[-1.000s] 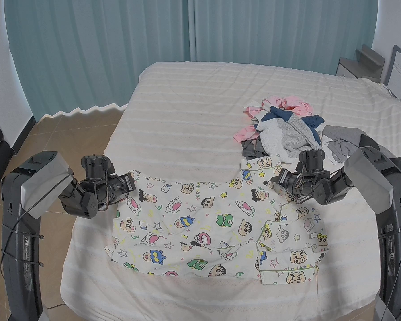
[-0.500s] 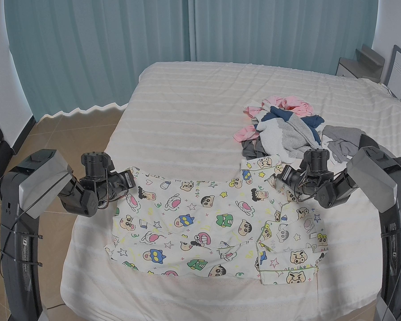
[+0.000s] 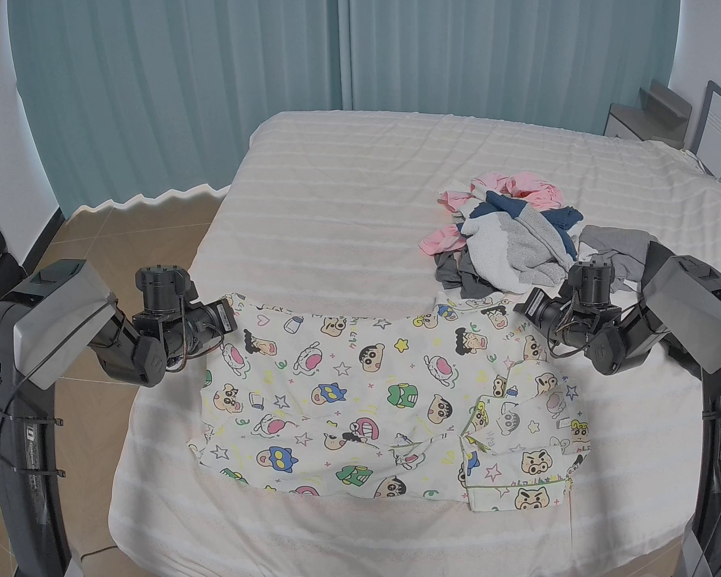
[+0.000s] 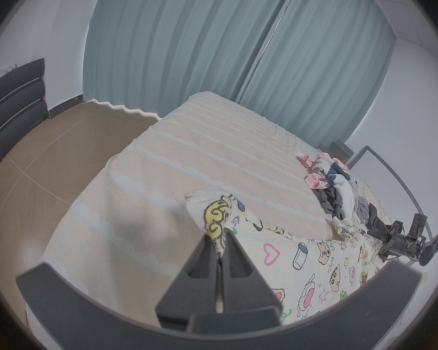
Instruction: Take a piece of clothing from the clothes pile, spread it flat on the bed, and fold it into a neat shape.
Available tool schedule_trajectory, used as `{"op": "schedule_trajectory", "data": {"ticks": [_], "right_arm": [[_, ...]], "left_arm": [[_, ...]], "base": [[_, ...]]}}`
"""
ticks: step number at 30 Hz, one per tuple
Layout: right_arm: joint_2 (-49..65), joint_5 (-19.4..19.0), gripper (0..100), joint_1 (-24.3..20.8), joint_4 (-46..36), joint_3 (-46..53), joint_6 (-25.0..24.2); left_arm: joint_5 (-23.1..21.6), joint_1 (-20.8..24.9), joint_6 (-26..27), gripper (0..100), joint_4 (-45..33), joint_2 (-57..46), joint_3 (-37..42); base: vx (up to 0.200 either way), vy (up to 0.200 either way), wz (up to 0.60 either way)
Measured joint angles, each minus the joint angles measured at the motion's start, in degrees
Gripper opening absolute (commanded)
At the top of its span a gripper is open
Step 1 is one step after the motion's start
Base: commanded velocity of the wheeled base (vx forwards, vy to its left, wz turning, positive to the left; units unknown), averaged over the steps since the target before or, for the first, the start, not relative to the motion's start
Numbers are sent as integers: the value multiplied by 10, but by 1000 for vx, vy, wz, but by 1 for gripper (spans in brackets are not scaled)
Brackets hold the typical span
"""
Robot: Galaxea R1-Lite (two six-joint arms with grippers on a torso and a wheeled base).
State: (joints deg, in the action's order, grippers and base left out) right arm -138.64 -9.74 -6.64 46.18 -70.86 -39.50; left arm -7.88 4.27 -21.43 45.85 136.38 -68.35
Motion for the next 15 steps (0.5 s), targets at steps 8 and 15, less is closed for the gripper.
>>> {"op": "schedule_trajectory", "data": {"ticks": [8, 15], "right_arm": [[22, -7, 0, 6, 15, 29, -6], [39, -20, 0, 5, 60, 88, -2]], "left_arm": [[0, -1, -1, 0, 6, -19, 24], [-1, -2, -1, 0, 49, -31, 58]], "base": [[0, 0, 0], [0, 0, 0]]}}
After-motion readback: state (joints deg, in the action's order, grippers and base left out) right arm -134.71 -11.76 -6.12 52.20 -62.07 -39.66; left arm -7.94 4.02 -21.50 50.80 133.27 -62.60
